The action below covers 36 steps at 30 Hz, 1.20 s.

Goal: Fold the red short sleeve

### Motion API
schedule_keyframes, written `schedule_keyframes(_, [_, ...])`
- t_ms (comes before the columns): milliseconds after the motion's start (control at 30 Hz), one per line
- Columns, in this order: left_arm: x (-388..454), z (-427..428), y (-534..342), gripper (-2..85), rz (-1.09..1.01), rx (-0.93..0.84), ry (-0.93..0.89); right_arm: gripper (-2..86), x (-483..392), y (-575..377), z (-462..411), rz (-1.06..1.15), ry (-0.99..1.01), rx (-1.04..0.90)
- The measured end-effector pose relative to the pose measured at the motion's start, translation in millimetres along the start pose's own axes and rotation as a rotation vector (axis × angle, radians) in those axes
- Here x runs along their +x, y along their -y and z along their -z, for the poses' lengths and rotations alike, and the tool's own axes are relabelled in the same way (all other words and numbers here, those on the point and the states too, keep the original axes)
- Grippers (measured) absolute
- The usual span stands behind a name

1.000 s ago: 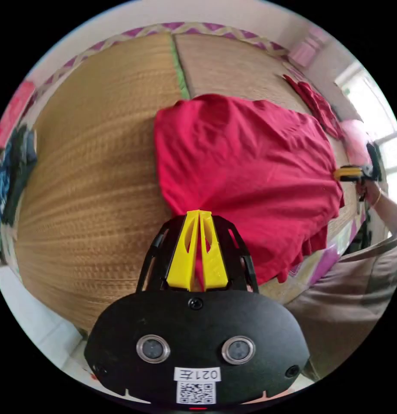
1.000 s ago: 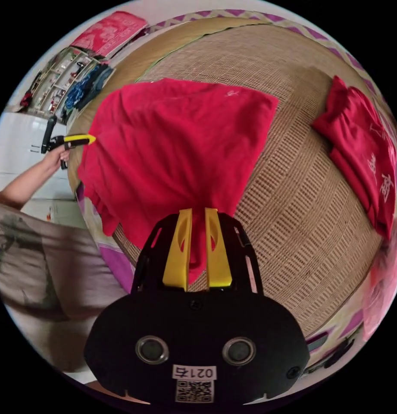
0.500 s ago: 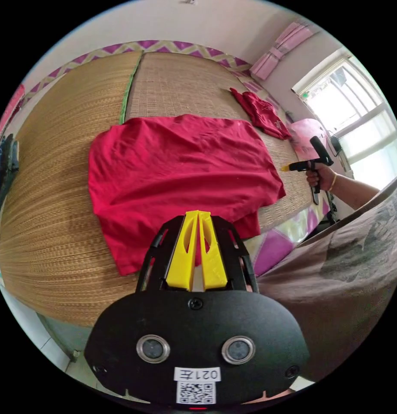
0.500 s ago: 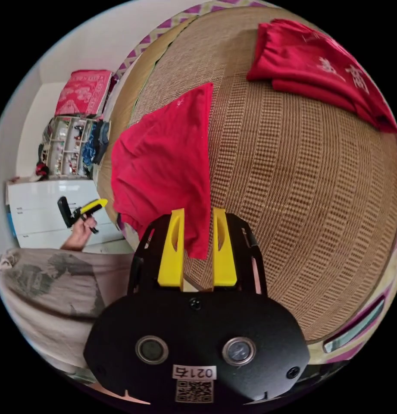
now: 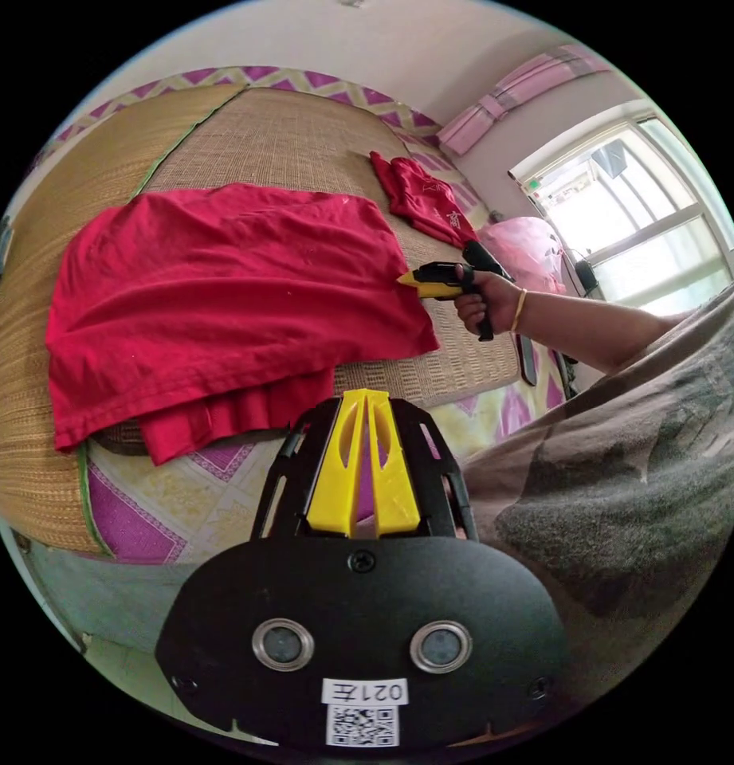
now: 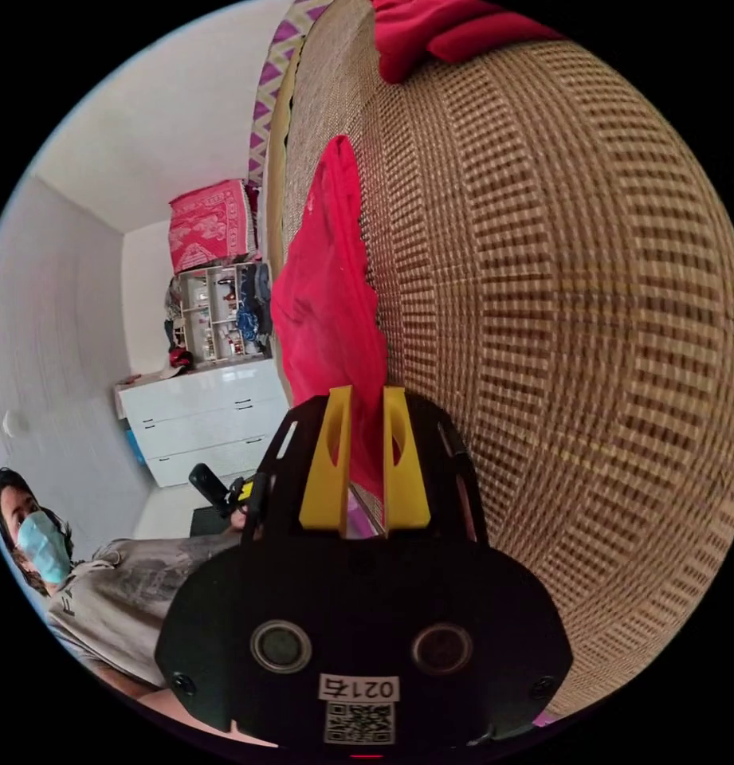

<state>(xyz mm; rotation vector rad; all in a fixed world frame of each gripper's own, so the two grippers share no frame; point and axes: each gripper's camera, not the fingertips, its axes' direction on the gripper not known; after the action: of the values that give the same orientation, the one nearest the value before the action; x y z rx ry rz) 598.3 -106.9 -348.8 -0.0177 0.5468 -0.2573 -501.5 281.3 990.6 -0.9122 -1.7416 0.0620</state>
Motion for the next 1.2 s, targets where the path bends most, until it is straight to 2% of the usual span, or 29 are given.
schedule_keyframes(100, [17,9,0,-0.9,-0.006,-0.009,-0.014,2.5,0,4,0,-0.006,-0.047,-0.013])
schedule_keyframes(200, [47,12,15,-0.8,-0.067,-0.016,-0.038,1.3,9,1,11,-0.093,0.064,0.003])
schedule_keyframes(300, [93,5,38,-0.1,-0.191,0.008,0.133,0.8,7,-2,17,-0.158,0.168,0.012])
schedule_keyframes(367, [134,-4,50,2.4,-0.349,0.080,0.318,0.7,-1,-1,19,-0.168,0.181,0.008])
schedule_keyframes(467, [164,-14,64,7.3,-0.403,0.104,0.379,0.6,-16,1,21,-0.159,0.155,0.003])
schedule_keyframes(767, [187,2,102,19.7,-0.127,0.175,0.302,0.5,-82,11,19,-0.139,-0.006,0.002])
schedule_keyframes(1033, [203,-10,111,20.0,0.042,0.196,0.381,0.8,-163,-2,0,-0.061,-0.205,0.067])
schedule_keyframes(1200, [207,-19,106,13.6,0.128,0.218,0.417,1.7,-190,-5,-7,-0.036,-0.287,0.116])
